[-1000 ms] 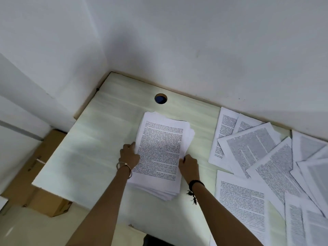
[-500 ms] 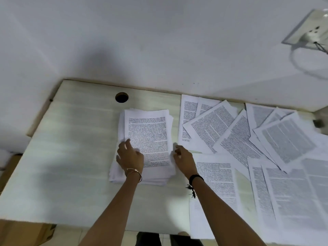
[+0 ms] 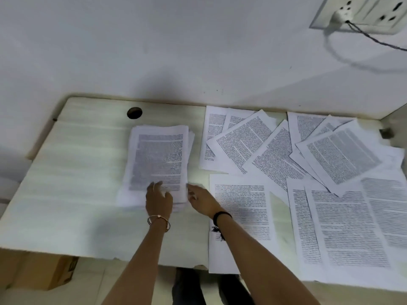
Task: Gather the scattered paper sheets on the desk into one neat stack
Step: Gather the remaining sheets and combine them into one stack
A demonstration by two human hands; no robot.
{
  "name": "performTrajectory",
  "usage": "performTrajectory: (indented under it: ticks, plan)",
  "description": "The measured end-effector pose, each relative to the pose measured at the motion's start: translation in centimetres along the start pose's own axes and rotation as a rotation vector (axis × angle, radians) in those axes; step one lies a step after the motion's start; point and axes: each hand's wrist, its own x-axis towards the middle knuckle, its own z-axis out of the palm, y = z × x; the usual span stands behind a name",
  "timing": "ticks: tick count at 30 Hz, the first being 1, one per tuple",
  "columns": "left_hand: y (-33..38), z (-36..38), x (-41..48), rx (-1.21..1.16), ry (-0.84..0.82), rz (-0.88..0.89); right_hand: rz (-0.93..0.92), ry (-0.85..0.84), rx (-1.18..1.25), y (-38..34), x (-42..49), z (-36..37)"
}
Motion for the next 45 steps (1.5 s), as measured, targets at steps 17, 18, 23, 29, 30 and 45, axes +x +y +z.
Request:
performTrajectory:
  ticks: [17, 18, 23, 29, 30, 45]
  plan:
    - [3.5, 5.6, -8.6, -0.180, -0.200, -0.138, 0.399, 0.592, -0.244, 9.0, -7.5, -5.8]
    - [4.0, 6.2, -9.2, -0.225, -0.223, -0.173, 0.492, 0.647, -0.267, 9.9, -8.5, -6.2]
    - [6.0, 8.8, -10.7, -0.264, -0.446, -0.223, 0.544, 0.659, -0.042, 13.2, -10.6, -6.9]
    - [7.3, 10.1, -11.7, -0.352, -0.523, -0.220, 0.282, 0.499, 0.150, 14.5, -11.4, -9.5]
    - [7.5, 10.2, -11.7, -0.388, -0.519, -0.232, 0.268, 0.501, 0.190, 14.7, -11.6, -10.1]
    - [14.8, 13.1, -6.0, -0.340, -0.458, -0.059, 0.348, 0.517, 0.429, 17.5, -8.7, -17.9]
